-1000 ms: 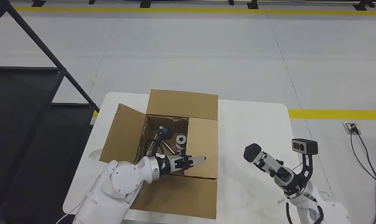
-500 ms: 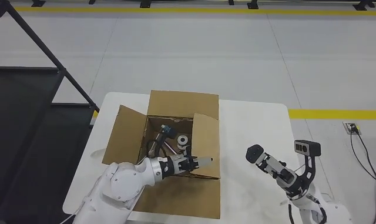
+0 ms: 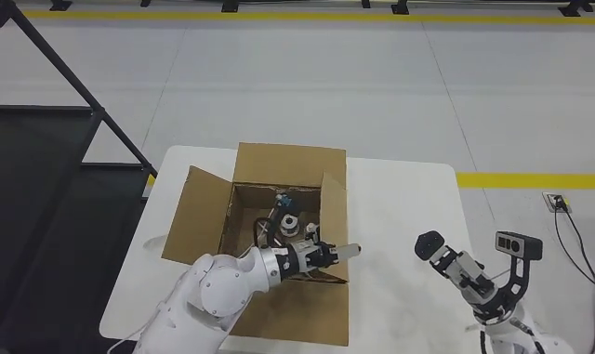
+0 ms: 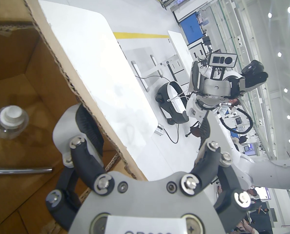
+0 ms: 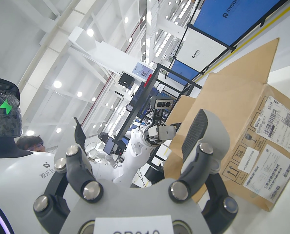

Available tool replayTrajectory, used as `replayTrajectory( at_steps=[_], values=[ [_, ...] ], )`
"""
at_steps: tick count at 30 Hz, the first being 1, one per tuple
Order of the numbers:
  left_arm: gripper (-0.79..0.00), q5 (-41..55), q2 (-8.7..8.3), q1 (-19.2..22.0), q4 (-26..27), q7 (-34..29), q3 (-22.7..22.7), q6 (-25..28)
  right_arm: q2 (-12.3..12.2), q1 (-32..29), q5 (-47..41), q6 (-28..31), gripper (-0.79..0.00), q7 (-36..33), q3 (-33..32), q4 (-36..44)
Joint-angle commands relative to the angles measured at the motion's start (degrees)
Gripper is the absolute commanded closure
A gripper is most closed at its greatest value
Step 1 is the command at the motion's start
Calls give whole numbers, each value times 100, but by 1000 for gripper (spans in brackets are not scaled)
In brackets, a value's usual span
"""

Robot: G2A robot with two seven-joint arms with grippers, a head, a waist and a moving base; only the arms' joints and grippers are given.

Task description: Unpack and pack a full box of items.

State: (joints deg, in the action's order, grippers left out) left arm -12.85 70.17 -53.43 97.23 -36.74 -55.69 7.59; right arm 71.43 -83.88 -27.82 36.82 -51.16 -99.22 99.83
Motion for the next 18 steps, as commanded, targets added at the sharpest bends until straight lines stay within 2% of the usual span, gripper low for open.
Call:
replayTrajectory(
  at_steps=[1, 18],
  values=[
    [-785, 16, 36, 73, -64, 77, 113, 17, -12, -13, -61, 29, -785, -21, -35, -41],
    [-785, -172, 458, 885, -1140, 434, 1168, 242, -119, -171, -344, 96, -785, -76, -272, -212]
  ],
)
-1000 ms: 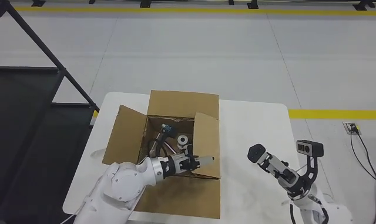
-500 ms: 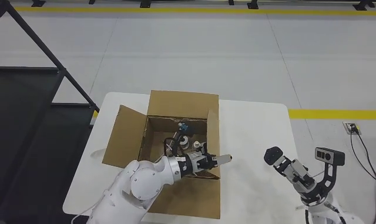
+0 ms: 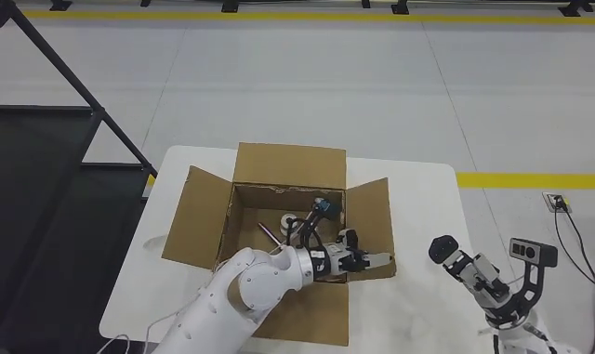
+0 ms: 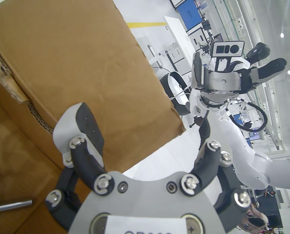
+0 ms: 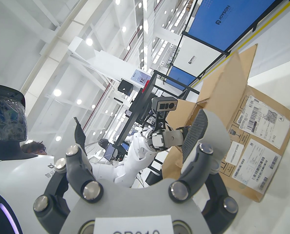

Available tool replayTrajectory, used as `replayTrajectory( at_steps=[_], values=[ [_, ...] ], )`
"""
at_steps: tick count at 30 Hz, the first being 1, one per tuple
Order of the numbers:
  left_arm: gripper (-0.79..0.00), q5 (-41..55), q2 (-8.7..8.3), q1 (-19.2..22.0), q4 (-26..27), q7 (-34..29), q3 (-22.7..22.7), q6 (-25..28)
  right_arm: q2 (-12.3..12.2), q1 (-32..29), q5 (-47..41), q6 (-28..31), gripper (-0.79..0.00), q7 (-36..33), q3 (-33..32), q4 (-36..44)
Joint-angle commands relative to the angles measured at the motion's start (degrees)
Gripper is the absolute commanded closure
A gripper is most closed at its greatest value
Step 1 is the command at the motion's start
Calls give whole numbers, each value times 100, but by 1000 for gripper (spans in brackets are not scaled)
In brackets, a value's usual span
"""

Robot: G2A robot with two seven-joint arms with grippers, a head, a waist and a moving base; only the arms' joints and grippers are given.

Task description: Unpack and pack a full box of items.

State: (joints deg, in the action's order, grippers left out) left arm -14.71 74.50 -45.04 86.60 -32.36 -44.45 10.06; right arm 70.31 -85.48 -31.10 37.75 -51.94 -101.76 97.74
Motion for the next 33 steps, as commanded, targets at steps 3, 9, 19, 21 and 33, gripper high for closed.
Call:
replayTrajectory(
  at_steps=[3, 9, 19, 21, 33],
  values=[
    [-785, 27, 96, 170, -260, -39, 159, -35, -21, -25, -52, 5, -785, -3, -36, -6],
    [-785, -2, 234, 384, -588, -140, 375, -225, -49, -8, -69, -13, -785, 5, -33, -48],
    [-785, -237, 359, 493, -755, -238, 506, -348, -92, 91, -66, -96, -785, -25, 51, -135],
    [-785, -290, 366, 480, -758, -252, 491, -351, -100, 123, -49, -125, -785, -32, 79, -154],
    [-785, -329, 327, 262, -486, -502, 199, -298, -126, 233, -30, -403, -785, 321, 219, -206]
  ],
)
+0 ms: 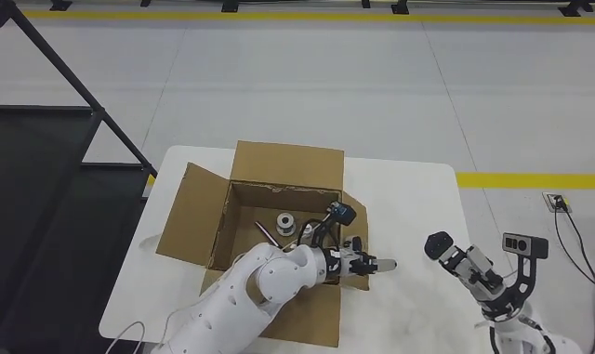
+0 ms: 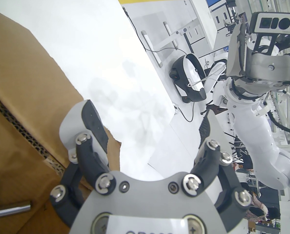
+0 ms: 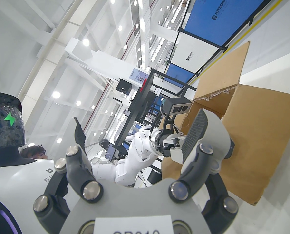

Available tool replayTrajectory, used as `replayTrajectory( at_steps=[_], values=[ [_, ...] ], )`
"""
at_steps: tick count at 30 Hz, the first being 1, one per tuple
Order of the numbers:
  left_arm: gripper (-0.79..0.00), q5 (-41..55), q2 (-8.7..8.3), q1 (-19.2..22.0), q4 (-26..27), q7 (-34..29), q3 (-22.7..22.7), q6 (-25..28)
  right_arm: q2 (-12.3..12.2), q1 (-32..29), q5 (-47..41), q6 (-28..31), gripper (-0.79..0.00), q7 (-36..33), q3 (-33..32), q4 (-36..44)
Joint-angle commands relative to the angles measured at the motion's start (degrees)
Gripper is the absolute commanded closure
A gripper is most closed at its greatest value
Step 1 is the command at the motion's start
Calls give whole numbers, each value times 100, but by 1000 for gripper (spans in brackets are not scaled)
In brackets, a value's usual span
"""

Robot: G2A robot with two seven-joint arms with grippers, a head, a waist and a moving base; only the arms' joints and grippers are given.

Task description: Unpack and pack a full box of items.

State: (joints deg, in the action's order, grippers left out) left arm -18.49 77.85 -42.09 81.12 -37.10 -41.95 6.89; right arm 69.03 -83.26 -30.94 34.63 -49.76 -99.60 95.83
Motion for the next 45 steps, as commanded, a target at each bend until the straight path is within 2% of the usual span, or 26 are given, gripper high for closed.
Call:
replayTrajectory(
  at_steps=[1, 8, 15, 19, 24, 28, 41, 45],
  values=[
    [-785, 122, -20, -69, 126, -56, -117, 35, 2, 29, -117, -158, -785, 183, 8, -18],
    [-785, 519, -163, -382, 757, -329, -747, 152, -11, 181, -338, -437, -785, 392, 4, -18],
    [-785, 1167, -426, -997, 1782, -829, -1980, 80, -14, 398, 159, -384, -785, 572, 214, 279],
    [-785, 1157, -585, -1486, 2408, -820, -2867, -4, -14, 604, 706, -376, -785, 595, 484, 518],
    [-785, 1220, -748, -2338, 3211, -699, -4031, -91, -4, 1015, 1462, -581, -785, 643, 974, 726],
    [-785, 1795, -830, -3025, 3624, -771, -4890, -17, 2, 1269, 1826, -807, -785, 546, 1317, 768],
    [-785, 1795, -830, -3025, 3624, -771, -4890, -17, 3, 1268, 1858, -832, -785, 557, 1333, 779],
    [-785, 1872, -827, -3071, 3563, -500, -4905, -136, 11, 1510, 2757, -1357, -785, 690, 1704, 975]
  ],
)
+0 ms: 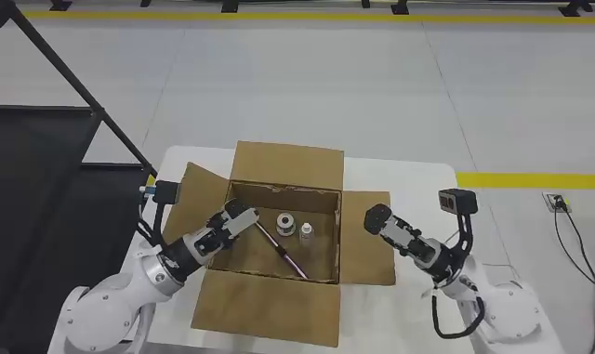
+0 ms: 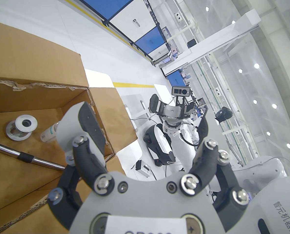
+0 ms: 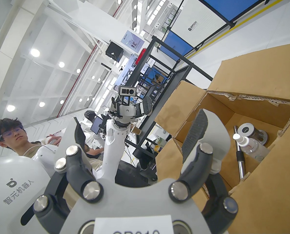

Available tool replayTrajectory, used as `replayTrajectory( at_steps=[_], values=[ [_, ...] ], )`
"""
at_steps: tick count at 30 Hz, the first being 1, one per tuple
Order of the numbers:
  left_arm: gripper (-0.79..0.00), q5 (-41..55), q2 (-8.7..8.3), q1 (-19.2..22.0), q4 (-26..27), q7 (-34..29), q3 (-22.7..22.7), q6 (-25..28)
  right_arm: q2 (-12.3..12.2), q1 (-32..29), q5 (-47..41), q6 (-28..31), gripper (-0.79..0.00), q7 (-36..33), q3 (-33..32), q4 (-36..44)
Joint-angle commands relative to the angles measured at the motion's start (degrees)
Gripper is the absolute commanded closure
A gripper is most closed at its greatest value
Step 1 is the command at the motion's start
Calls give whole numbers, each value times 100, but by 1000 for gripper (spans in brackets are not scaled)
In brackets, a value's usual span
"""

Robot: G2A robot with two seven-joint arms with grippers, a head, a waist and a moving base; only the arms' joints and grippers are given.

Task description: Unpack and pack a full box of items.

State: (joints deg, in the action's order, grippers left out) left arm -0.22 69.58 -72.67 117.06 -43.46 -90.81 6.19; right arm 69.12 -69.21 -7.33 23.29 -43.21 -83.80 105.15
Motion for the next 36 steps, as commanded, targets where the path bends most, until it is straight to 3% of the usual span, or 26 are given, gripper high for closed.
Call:
replayTrajectory(
  at_steps=[1, 8, 15, 24, 33, 36],
  values=[
    [-785, 96, -1, -15, -50, 239, -64, -131, 6, 223, 729, -422, -785, 64, 258, 100],
    [-785, 1239, -38, -251, -129, 326, -791, -323, 93, 1358, 3538, -1565, -785, -345, 1817, 102],
    [-785, 2090, -89, -659, -123, 160, -1532, -363, 361, 2615, 5108, -2571, -785, -862, 3283, -808],
    [-785, 2208, -135, -896, -77, -13, -1724, -328, 783, 3705, 5798, -3455, -785, -1627, 4392, -2175],
    [-785, 2208, -135, -896, -77, -13, -1724, -328, 1044, 3954, 6123, -3991, -785, -1834, 4758, -2765],
    [-785, 2208, -135, -896, -77, -13, -1724, -328, 1083, 3930, 6115, -3970, -536, -1770, 4739, -2899]
  ],
)
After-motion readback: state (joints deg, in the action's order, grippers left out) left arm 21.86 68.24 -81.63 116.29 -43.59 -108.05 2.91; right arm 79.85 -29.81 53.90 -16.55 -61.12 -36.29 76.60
